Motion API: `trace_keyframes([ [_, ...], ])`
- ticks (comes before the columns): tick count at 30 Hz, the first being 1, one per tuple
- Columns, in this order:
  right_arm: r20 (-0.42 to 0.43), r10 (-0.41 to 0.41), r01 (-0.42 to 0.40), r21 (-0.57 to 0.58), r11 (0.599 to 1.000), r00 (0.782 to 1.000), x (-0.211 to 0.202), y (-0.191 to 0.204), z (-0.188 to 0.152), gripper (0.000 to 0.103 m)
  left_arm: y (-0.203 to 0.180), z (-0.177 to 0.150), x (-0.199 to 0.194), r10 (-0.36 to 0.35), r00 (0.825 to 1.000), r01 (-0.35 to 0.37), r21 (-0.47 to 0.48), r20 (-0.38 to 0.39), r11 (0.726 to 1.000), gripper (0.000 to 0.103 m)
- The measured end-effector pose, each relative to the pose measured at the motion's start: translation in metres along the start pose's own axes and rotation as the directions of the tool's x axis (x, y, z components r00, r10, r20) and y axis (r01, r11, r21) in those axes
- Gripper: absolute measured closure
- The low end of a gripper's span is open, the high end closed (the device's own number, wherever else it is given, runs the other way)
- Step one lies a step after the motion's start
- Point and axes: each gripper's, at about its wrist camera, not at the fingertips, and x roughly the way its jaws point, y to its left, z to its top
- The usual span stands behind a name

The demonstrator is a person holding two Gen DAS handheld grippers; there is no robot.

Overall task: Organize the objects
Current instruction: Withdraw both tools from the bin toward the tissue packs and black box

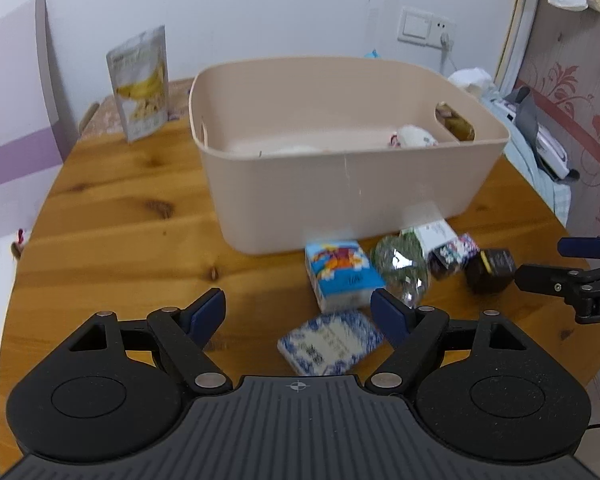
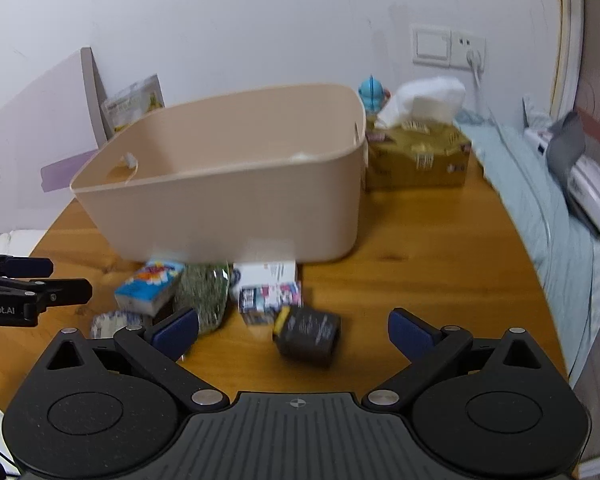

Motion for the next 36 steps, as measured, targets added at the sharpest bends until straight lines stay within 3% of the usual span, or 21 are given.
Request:
trace_keyframes([
  [17,-0.084,-0.04,0.043,0.031,0.999,0.996,0.023,-0.011,-0.033,0.0,-0.032,-0.032,0.03,-0.033,0.994,0.034,0.006,-0.104,0.999,0.022],
  [22,-0.097,-0.051,0.053,0.021,0.998,0.994,0.03,-0.013,-0.036,0.0,-0.042,-0.034,0.038,0.013,0.995,-0.008,0.048,-0.102,0.999,0.022],
  [28,-0.108,-0.045,0.047,0.014,0.999,0.993,0.038,-0.011,-0.036,0.0,-0.037,-0.034,0.047,0.013,0.989,-0.019,-0.041,-0.147,0.999,0.022],
  [36,-0.105,-0.051,0.048,-0.029,0.998,0.993,0.047,-0.002,-0.035,0.0,-0.032,-0.032,0.048,0.03,0.992,-0.046,-0.127,-0.121,0.991,0.02],
])
